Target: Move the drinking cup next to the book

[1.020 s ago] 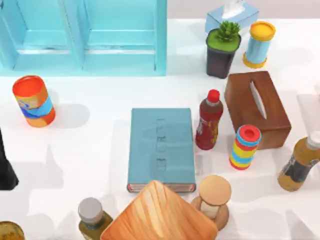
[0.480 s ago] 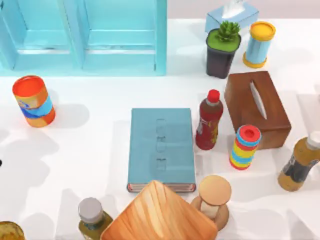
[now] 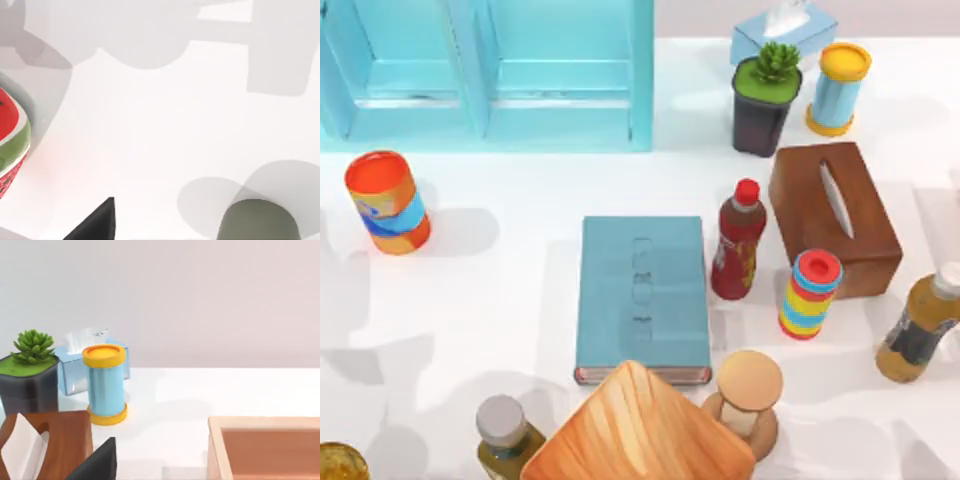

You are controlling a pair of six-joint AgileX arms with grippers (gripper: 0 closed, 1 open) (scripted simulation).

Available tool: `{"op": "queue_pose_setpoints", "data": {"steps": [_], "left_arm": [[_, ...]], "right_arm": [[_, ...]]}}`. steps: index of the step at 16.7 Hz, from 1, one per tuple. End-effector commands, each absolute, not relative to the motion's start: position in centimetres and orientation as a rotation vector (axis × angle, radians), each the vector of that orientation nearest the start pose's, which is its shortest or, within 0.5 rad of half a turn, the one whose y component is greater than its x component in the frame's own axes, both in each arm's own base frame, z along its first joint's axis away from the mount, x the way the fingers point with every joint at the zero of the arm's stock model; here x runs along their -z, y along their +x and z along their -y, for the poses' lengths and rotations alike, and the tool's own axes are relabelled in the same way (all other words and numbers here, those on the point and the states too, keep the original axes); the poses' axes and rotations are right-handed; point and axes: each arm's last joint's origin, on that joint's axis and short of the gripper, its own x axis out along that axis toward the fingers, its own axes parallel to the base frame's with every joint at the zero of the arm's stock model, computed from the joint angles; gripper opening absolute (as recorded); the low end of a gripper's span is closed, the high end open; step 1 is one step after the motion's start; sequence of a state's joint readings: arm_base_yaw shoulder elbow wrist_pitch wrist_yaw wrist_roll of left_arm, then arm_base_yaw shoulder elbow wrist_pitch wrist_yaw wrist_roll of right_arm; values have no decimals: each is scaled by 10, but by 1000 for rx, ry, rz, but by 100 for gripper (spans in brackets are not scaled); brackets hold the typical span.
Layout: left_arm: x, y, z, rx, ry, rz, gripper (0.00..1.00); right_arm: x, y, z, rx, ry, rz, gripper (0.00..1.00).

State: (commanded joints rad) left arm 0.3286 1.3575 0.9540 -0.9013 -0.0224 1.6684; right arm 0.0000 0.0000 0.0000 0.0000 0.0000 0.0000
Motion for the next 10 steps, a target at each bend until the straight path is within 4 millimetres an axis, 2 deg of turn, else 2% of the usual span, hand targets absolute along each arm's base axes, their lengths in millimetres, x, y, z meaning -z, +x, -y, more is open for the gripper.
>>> {"op": "queue_pose_setpoints", "data": {"steps": [5, 8, 10], "left_arm": [[-224, 234, -142, 1110, 1214, -1234, 100], [-229, 226, -173, 1205, 1214, -1218, 100], [-233, 219, -186, 1227, 1220, -1206, 100]], "right_arm": [[-160, 106, 1, 0, 0, 0, 100], [-160, 106, 1, 0, 0, 0, 100], [-160, 106, 1, 0, 0, 0, 100]]}}
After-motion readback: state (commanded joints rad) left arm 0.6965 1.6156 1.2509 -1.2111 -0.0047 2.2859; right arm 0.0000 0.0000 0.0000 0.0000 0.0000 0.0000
